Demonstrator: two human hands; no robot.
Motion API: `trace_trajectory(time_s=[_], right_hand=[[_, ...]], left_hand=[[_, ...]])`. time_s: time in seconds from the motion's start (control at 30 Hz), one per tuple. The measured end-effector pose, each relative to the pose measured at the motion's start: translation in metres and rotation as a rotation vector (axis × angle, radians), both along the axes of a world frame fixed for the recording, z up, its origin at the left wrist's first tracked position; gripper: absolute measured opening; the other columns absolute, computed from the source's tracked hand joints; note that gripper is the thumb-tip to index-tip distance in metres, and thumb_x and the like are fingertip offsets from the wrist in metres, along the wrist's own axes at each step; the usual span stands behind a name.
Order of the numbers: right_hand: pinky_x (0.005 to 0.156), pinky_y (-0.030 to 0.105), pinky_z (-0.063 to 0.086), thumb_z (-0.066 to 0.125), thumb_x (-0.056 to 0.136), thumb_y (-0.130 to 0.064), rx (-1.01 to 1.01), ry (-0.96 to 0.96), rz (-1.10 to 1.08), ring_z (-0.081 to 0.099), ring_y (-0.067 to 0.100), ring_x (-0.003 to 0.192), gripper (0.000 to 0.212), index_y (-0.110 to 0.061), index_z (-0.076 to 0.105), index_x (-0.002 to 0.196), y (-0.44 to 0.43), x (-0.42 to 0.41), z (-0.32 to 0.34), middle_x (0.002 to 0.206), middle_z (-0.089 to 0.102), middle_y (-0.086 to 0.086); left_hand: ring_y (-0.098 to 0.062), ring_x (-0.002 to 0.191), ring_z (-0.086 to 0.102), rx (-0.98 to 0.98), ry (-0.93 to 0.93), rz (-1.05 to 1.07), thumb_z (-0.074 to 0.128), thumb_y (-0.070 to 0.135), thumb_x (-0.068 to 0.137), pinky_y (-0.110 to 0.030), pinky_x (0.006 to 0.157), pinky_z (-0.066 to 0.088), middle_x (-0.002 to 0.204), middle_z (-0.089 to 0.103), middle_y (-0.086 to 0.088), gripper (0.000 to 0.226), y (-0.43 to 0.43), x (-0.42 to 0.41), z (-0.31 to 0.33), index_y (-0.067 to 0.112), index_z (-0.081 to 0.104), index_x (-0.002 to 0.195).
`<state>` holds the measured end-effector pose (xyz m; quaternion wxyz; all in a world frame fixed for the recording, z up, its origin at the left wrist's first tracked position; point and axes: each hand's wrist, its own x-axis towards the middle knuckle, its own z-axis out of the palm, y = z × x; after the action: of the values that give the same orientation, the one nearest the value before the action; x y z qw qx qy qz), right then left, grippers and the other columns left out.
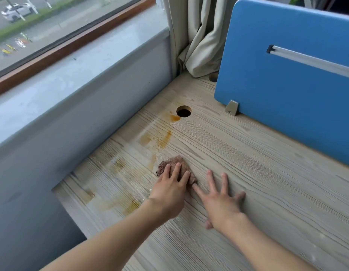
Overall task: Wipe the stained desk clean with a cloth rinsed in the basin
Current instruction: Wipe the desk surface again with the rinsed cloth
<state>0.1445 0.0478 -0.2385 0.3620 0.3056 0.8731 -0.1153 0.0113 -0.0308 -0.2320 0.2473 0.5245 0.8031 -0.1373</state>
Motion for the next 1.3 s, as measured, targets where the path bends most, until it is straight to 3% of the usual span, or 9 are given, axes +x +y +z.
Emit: trace_trajectory(time_s=[0.1,0.2,0.37,0.53,0.77,0.93,1.13,1.3], right_hand=[[0.100,0.081,0.022,0.078,0.082,-0.041,0.014,0.007,0.000,-0.025,0.050,0.145,0.118,-0.052,-0.018,0.149,-0.001,0.001,-0.001,0.158,-0.037,0.006],[0.100,0.080,0.024,0.079,0.080,-0.043,0.010,0.006,0.007,-0.023,0.049,0.146,0.119,-0.051,-0.017,0.149,0.000,0.001,-0.001,0.159,-0.036,0.006],[0.105,0.077,0.023,0.077,0.084,-0.032,0.014,0.040,0.101,-0.015,0.045,0.149,0.108,-0.040,-0.003,0.155,-0.023,0.004,0.007,0.163,-0.024,0.007],[0.103,0.079,0.023,0.076,0.084,-0.040,-0.028,0.003,0.109,-0.023,0.047,0.146,0.117,-0.045,-0.019,0.152,-0.050,0.013,0.004,0.161,-0.033,0.004],[0.103,0.079,0.024,0.077,0.083,-0.037,0.000,-0.017,0.090,-0.023,0.046,0.147,0.110,-0.042,-0.006,0.154,-0.052,0.010,0.005,0.160,-0.034,0.003],[0.104,0.080,0.024,0.079,0.082,-0.033,-0.005,-0.037,0.061,-0.025,0.047,0.146,0.118,-0.051,-0.015,0.151,-0.052,0.008,0.004,0.158,-0.039,0.004],[0.104,0.079,0.025,0.079,0.083,-0.031,0.000,-0.048,0.062,-0.024,0.047,0.146,0.112,-0.046,-0.006,0.154,-0.054,0.006,0.008,0.159,-0.037,0.003],[0.104,0.079,0.026,0.078,0.084,-0.032,0.012,-0.038,0.086,-0.025,0.048,0.146,0.116,-0.050,-0.015,0.151,-0.051,0.006,0.004,0.158,-0.039,0.005]], left_hand=[[-0.037,0.152,-0.007,0.011,-0.003,0.073,0.044,0.019,0.095,-0.048,0.121,0.017,0.167,-0.011,-0.007,0.077,0.013,-0.011,0.000,0.025,0.002,0.160],[-0.037,0.152,-0.008,-0.002,-0.019,0.095,0.044,0.022,0.095,-0.047,0.121,0.016,0.166,-0.011,-0.008,0.077,0.005,0.004,0.004,0.024,0.002,0.160],[-0.037,0.152,-0.007,0.000,-0.036,0.077,0.043,0.022,0.097,-0.047,0.122,0.013,0.167,-0.010,-0.008,0.073,-0.011,0.009,0.003,0.025,0.005,0.160],[-0.037,0.152,-0.001,0.016,-0.030,0.063,0.047,0.023,0.096,-0.049,0.119,0.022,0.167,-0.004,-0.008,0.073,-0.007,0.004,0.002,0.026,0.011,0.159],[-0.037,0.152,-0.007,0.015,-0.075,0.021,0.043,0.019,0.098,-0.052,0.119,0.022,0.167,-0.009,-0.007,0.072,-0.038,0.014,0.002,0.026,0.007,0.160],[-0.039,0.152,-0.002,0.060,-0.022,0.002,0.042,0.021,0.098,-0.051,0.118,0.025,0.167,-0.005,-0.008,0.070,-0.023,-0.010,-0.001,0.024,0.008,0.160],[-0.044,0.151,-0.007,0.024,0.005,-0.076,0.044,0.026,0.099,-0.051,0.121,0.014,0.165,-0.010,-0.015,0.074,-0.049,0.019,-0.003,0.018,0.002,0.160],[-0.044,0.151,-0.002,0.025,0.006,-0.014,0.041,0.024,0.100,-0.051,0.119,0.021,0.166,-0.007,-0.015,0.070,-0.032,-0.007,0.003,0.018,0.005,0.160]])
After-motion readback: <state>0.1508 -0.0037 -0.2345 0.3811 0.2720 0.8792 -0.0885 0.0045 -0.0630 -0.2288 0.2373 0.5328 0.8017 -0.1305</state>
